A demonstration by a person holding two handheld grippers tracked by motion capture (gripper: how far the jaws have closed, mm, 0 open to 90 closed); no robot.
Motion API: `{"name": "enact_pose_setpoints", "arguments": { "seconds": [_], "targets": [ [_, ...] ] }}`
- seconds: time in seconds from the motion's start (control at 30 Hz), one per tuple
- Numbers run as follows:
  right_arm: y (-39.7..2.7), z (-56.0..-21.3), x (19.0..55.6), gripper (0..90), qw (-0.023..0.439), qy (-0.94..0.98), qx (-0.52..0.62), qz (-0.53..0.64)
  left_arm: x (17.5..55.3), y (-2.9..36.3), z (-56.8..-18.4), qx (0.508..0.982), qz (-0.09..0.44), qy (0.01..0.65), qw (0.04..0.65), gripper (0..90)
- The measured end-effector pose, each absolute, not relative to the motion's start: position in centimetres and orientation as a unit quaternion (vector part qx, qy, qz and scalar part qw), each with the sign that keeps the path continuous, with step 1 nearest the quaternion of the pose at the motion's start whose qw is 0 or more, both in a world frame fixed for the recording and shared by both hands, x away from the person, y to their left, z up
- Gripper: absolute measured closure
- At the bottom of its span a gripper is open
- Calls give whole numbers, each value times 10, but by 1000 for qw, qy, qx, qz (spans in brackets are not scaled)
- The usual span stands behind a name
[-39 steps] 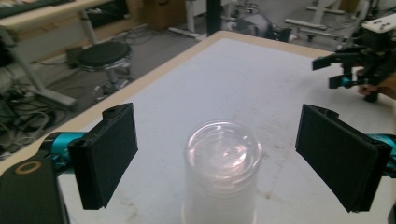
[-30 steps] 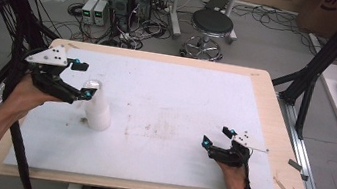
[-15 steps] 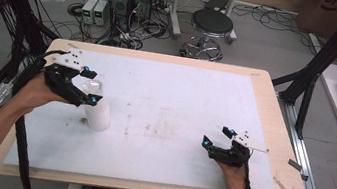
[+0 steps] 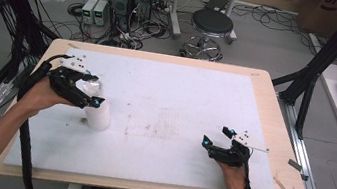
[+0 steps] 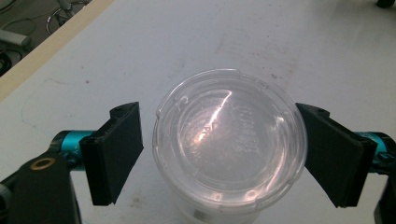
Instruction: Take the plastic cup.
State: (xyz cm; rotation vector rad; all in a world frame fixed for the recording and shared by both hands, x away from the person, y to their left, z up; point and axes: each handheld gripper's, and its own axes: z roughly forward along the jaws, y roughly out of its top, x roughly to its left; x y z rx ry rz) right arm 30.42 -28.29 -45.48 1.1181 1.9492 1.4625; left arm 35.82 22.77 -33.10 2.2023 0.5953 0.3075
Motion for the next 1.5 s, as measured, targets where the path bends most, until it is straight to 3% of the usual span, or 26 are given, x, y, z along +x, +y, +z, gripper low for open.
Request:
{"name": "enact_pose_setpoints", "arguments": {
  "seconds": [1.0,1.5],
  "targets": [
    [-283,-455,305,118,230,709,409,526,359,224,-331,889,114,245,369,344],
    [-283,-455,306,118,231,710,408,526,359,223,-330,890,114,243,368,349]
  ]
}}
